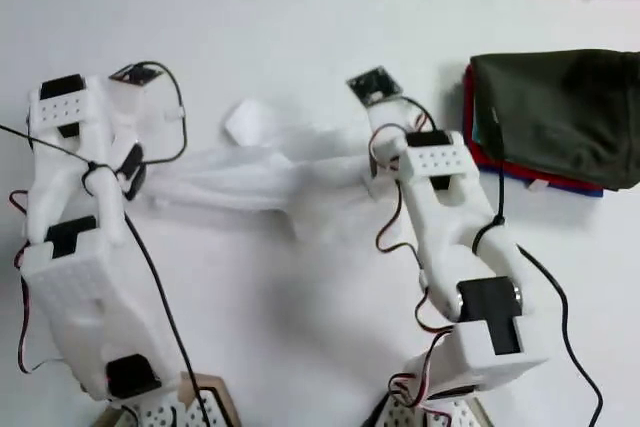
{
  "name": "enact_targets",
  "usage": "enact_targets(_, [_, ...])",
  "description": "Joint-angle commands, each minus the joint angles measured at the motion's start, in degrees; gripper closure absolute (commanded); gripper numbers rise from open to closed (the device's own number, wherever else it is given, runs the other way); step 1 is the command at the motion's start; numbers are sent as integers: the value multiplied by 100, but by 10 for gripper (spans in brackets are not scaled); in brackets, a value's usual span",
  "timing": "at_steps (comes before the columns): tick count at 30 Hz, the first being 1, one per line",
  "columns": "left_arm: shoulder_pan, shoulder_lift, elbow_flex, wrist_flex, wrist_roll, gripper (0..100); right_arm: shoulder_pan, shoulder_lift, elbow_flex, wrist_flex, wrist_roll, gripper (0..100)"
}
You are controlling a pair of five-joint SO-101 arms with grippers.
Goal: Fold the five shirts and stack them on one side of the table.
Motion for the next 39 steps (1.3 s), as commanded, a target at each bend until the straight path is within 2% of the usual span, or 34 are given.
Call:
enact_targets(1, [-53, -79, -242, 9, 44, 974, -84, -233, -633, 664, -290, 805])
enact_targets(9, [-62, -53, -233, -193, 44, 974, -664, -1780, -730, 1947, -246, 807])
enact_targets(13, [-70, -70, -242, -185, 123, 974, -1121, -2105, 79, 2211, 431, 807])
enact_targets(16, [-70, -79, -268, -185, 343, 974, -1332, -2114, 967, 1886, 598, 806])
enact_targets(20, [-62, -79, -268, -185, 378, 974, -1279, -2114, 1952, 954, 580, 807])
enact_targets(26, [-62, -62, -259, -185, 387, 974, -1244, -2105, 2804, 110, 554, 807])
enact_targets(31, [-62, -26, -242, -193, 387, 974, -1262, -2035, 2857, -444, -88, 805])
enact_targets(36, [-70, -26, -259, -193, 387, 974, -1077, -1130, 2629, -892, -176, 815])
enact_targets(39, [-70, -26, -242, -193, 387, 974, -901, -585, 1960, -426, -185, 926])
